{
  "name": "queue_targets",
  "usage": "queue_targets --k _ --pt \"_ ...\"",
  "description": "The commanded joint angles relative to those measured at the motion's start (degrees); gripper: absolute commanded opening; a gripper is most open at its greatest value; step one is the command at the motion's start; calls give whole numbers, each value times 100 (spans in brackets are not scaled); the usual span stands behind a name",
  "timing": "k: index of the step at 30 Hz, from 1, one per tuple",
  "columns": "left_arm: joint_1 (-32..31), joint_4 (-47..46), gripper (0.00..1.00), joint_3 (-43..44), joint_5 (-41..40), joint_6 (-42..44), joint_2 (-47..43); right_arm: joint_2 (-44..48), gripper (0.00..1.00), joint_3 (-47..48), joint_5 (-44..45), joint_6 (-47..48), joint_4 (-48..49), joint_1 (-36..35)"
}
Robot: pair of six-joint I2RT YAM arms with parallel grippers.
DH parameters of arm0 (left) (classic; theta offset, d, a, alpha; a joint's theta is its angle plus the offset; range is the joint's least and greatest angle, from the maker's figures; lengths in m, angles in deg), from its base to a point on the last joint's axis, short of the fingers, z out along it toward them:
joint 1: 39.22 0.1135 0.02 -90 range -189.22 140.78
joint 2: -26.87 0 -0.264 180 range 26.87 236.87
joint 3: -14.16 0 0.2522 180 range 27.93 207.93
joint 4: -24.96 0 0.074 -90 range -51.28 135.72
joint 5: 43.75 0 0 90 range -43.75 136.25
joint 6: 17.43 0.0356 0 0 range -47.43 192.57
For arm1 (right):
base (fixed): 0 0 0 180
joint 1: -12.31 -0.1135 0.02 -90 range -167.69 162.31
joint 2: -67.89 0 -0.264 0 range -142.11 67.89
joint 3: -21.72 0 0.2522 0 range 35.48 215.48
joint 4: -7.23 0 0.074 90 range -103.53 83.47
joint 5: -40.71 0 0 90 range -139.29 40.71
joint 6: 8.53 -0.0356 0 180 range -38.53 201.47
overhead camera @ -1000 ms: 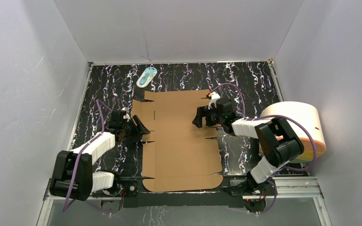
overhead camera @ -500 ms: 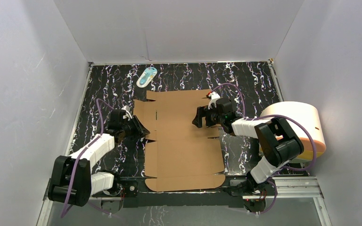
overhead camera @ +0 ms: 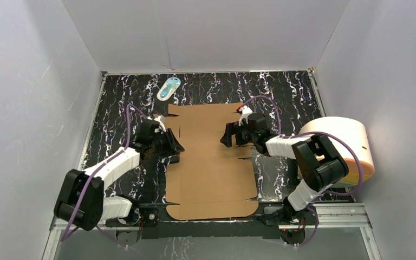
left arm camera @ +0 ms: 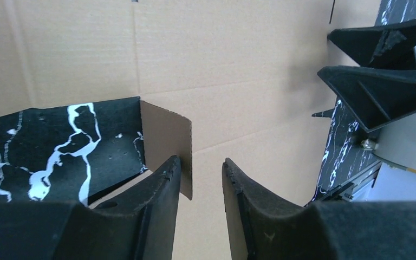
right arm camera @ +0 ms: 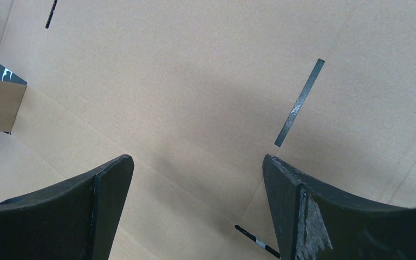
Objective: Fold the paper box
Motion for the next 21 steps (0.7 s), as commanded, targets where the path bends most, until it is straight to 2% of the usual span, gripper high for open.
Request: queue_targets --k 1,9,13,21 --pt "-314 -32 33 221 -230 -61 286 -103 98 -43 -149 -128 -137 -78" --pt "-581 -120 33 254 -453 -107 552 -106 98 -14 -139 -129 -168 -82" --pt "-573 343 34 411 -846 47 321 -90 99 60 -166 -128 -303 -84" --pt "-551 1028 45 853 -1665 364 -193 181 99 457 -191 -116 -799 -84"
